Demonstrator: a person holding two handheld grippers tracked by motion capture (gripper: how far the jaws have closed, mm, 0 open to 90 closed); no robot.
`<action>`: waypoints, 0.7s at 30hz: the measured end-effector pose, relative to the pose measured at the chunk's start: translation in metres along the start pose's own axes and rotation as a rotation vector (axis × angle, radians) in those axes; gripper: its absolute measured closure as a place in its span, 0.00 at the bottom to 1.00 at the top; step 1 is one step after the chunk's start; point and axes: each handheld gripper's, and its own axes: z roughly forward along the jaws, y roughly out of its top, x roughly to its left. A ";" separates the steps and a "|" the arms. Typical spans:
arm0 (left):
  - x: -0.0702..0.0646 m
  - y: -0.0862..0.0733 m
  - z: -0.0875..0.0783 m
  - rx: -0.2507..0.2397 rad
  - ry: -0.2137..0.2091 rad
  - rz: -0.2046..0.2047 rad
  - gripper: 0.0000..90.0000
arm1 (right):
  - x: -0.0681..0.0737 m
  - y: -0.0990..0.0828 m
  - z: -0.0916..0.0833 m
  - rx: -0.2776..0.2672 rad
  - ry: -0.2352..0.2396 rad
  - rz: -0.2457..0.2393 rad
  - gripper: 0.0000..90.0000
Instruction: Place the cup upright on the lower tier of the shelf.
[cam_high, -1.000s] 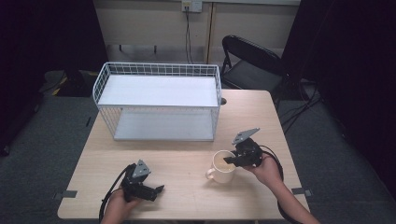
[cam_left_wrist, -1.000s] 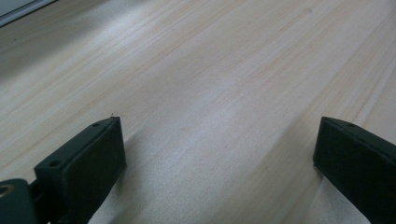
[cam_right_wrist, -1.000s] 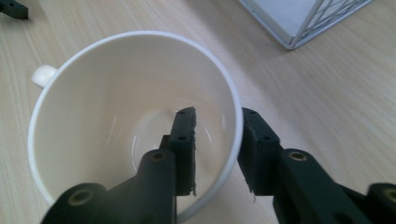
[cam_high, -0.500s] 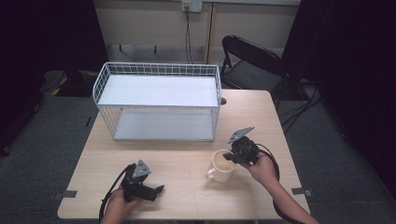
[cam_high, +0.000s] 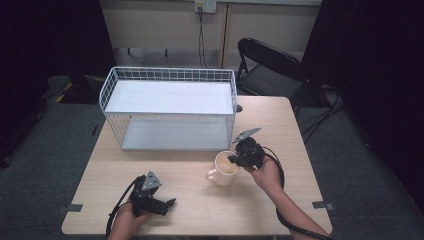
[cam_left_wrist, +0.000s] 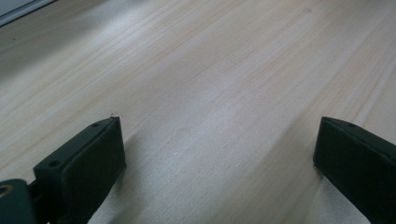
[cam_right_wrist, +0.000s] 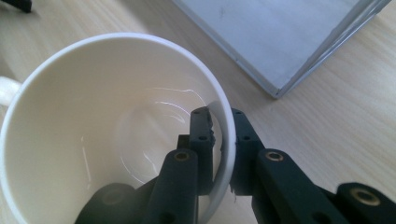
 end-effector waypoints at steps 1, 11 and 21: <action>0.000 0.000 0.000 0.000 0.000 0.000 0.02 | 0.000 0.000 0.000 0.000 0.000 0.000 0.92; 0.000 0.000 0.000 0.001 0.001 0.001 0.02 | 0.005 0.015 0.009 -0.031 -0.047 0.036 0.93; 0.000 0.000 0.000 0.001 0.001 0.001 0.02 | 0.013 0.027 0.018 -0.046 -0.090 0.049 0.93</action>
